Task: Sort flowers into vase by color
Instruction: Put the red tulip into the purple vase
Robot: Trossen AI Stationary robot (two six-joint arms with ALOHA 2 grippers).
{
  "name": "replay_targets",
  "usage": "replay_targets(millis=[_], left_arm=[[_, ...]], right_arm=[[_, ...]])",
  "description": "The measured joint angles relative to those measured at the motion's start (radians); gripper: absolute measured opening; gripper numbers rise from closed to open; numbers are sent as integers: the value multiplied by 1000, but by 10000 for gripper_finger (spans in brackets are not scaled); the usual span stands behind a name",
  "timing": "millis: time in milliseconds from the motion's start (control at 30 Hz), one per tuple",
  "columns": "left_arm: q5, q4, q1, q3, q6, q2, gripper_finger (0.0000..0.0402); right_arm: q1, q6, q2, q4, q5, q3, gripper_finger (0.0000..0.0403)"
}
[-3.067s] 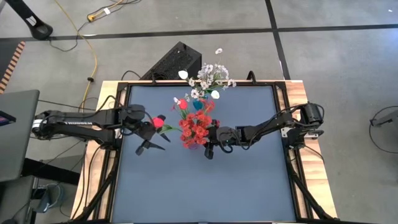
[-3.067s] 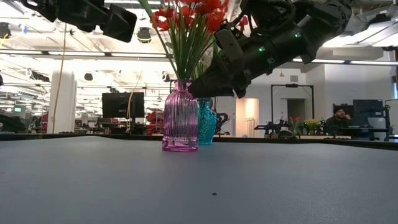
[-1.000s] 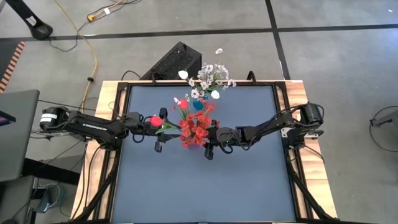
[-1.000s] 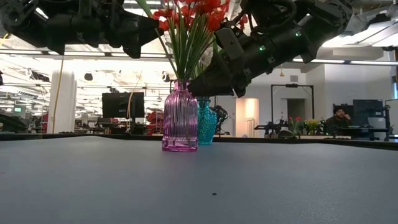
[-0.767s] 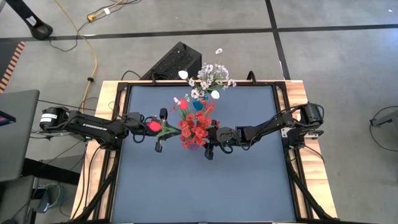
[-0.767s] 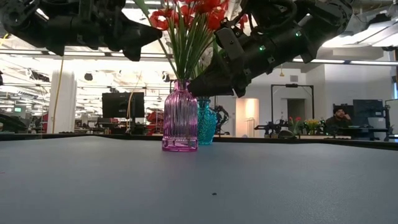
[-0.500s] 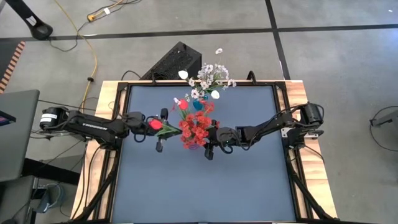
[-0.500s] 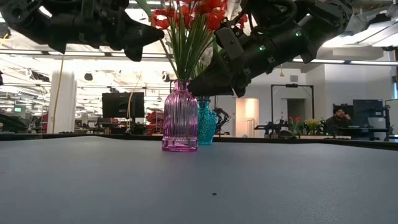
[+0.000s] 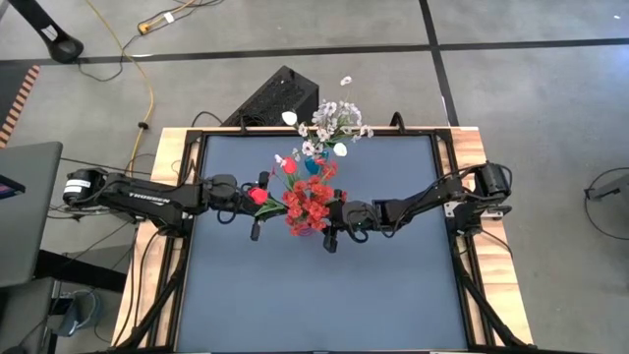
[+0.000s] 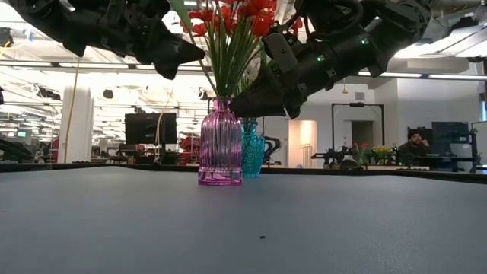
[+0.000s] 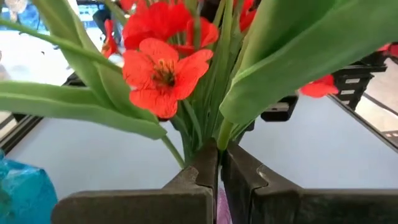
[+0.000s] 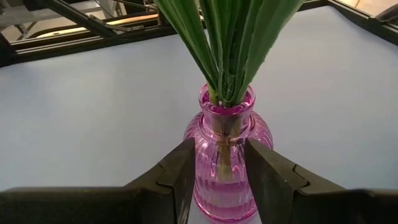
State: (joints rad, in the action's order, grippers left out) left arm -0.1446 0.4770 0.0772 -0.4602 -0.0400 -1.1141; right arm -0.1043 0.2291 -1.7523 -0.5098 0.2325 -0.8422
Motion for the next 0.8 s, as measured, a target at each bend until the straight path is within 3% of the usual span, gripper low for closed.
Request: replay_targets(millis=[333, 533, 800], left_arm=[[19, -3, 0, -2, 37, -2, 0], [21, 115, -9, -2, 62, -116, 0], [12, 109, -11, -29, 59, -182, 0]], right_arm=[[0, 0, 0, 0, 0, 0, 164], [0, 0, 0, 0, 1, 0, 164], [0, -1, 0, 2, 1, 0, 164]])
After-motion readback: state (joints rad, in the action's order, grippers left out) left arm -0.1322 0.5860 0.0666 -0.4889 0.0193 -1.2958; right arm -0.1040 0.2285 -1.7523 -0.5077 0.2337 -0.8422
